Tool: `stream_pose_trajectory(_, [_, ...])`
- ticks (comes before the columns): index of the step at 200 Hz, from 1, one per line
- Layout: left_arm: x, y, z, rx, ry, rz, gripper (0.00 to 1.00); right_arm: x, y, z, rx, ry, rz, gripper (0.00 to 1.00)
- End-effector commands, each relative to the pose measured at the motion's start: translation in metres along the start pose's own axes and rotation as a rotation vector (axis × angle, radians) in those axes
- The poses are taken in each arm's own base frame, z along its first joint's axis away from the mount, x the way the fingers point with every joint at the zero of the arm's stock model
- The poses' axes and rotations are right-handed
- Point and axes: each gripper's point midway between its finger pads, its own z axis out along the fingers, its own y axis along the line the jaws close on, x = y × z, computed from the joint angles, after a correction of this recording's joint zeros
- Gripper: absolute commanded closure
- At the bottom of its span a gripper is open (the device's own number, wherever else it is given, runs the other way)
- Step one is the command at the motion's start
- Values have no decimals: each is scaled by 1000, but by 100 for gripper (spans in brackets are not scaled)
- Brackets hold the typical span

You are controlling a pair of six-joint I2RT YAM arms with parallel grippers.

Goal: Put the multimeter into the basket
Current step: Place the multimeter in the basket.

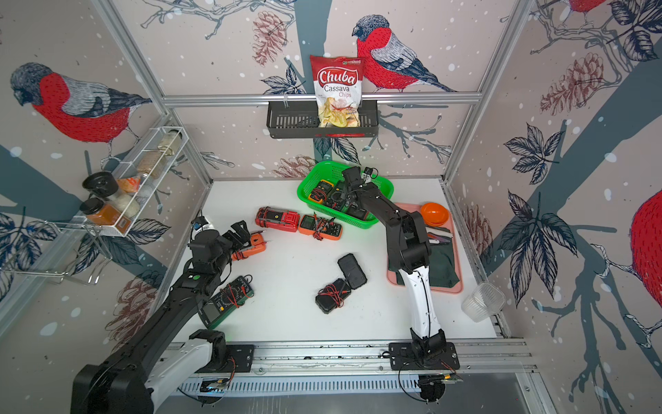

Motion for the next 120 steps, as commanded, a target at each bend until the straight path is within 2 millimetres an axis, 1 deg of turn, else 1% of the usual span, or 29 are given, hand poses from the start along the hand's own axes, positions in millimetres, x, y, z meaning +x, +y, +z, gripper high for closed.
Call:
stream_pose_trajectory(1, [-5,2,-2,-15,-16,11,2,-18,2,-26,4,-51,-38,0])
stream_pose_trajectory(12, [-5,2,-3,-16,-15,11,2,-22,7,-39,-10,-69,-59,0])
stream_pose_trajectory(30, [-5,3,-4,-20,-12,18,2,-25,17,-66,-40,-114,-108,0])
stream_pose_trajectory(54, [-2,4,-3,-30,5,25,2,-17,34,-101,-125,-167,-191,0])
stream_pose_trajectory(66, [-1,4,-2,-33,15,23,2,-9,41,-116,-179,-178,-227,0])
stream_pose_trajectory(83, [5,6,2,-40,38,16,2,9,52,-130,-266,-161,-279,0])
stream_pose_trajectory(102, [10,6,7,-45,64,7,2,36,64,-139,-345,-119,-363,0])
stream_pose_trajectory(120, [15,7,13,-46,79,-10,2,61,75,-141,-366,-91,-455,0])
